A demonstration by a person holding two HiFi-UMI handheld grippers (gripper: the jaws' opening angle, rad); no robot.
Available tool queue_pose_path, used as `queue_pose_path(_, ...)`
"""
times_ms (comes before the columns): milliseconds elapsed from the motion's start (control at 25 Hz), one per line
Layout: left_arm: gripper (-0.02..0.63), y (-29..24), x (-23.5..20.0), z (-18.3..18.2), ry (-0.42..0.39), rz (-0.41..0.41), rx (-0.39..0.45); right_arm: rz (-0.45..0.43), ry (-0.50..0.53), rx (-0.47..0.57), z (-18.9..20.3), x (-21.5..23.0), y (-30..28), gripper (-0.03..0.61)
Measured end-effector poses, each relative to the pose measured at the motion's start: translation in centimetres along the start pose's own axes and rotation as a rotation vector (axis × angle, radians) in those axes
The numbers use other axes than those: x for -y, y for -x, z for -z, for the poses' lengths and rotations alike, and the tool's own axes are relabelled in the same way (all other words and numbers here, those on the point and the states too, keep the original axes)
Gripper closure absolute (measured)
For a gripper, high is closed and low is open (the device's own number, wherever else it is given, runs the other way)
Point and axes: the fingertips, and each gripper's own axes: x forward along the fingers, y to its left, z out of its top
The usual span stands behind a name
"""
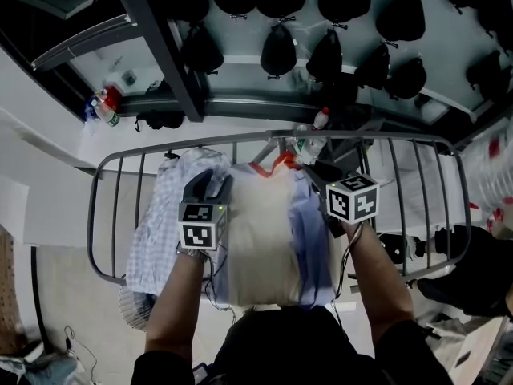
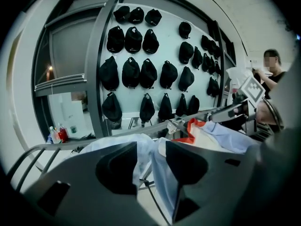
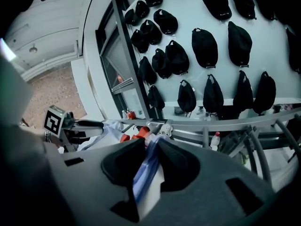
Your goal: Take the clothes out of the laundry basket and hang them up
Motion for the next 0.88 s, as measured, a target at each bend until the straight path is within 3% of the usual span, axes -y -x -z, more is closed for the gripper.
queue_pose_path(320,0.439,2.4,0.3,-1.0,-0.004,0.015,0.049,0.057,0.02,-0.02,0.2,0.0,1.3,0.413)
queue_pose_path(480,0.439,4.4,1.2,-2.1,-0.001,0.044,0.068,0.082,0.015,-0.041,0.3,-0.6,2.1,0.347)
queue_pose_path(880,0.44,9.0,2.5,-3.6,-0.024,0.073,0.122,0.141,0.007,-0.021,-0.1,-3.2,5.2,0.303)
